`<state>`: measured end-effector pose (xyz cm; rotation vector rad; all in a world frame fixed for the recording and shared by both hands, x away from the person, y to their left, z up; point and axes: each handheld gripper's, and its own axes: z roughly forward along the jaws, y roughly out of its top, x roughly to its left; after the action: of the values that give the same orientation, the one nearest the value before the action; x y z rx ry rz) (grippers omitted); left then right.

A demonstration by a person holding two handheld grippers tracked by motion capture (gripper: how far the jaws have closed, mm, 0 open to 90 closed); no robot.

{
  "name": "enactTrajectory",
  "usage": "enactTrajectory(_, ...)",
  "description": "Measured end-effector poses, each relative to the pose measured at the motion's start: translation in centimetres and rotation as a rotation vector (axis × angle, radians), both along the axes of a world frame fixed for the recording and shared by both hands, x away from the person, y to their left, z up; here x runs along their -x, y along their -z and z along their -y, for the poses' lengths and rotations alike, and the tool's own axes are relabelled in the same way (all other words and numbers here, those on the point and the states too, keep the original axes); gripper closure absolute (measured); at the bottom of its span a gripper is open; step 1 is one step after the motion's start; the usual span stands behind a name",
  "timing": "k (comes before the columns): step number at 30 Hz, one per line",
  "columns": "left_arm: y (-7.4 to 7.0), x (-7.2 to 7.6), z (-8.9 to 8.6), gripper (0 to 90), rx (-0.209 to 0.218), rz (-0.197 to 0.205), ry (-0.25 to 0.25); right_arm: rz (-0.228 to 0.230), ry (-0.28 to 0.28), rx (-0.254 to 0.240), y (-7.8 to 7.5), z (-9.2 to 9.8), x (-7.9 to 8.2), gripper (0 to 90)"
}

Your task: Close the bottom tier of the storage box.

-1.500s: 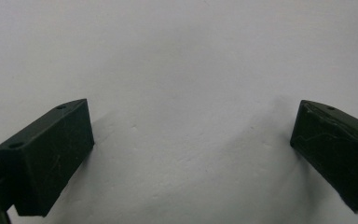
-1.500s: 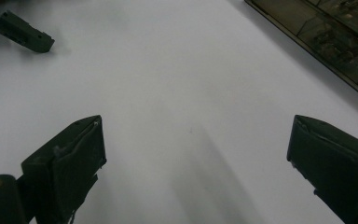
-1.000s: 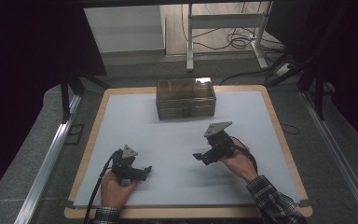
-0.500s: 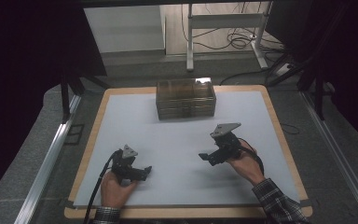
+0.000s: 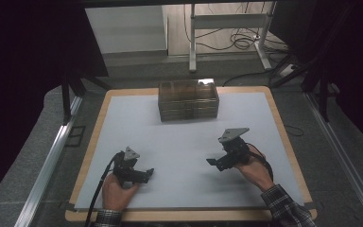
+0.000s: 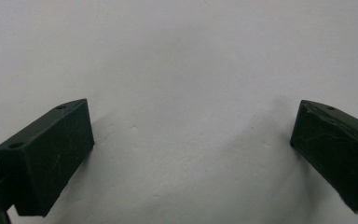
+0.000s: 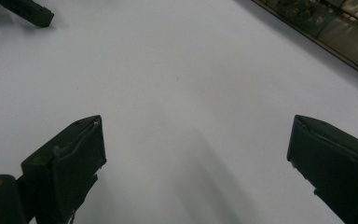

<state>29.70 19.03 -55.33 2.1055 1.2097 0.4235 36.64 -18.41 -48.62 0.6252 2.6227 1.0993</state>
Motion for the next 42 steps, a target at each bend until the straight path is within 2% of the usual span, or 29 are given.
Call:
enactTrajectory(18, 0.0, 0.0, 0.0, 0.0, 0.000, 0.001, 0.000, -0.005, 0.020, 0.021, 0.3, 1.7, 0.7, 3.2)
enactTrajectory(42, 0.0, 0.0, 0.0, 0.0, 0.001, 0.002, -0.001, -0.001, 0.076, 0.013, 0.0, 4.8, 1.8, 3.1)
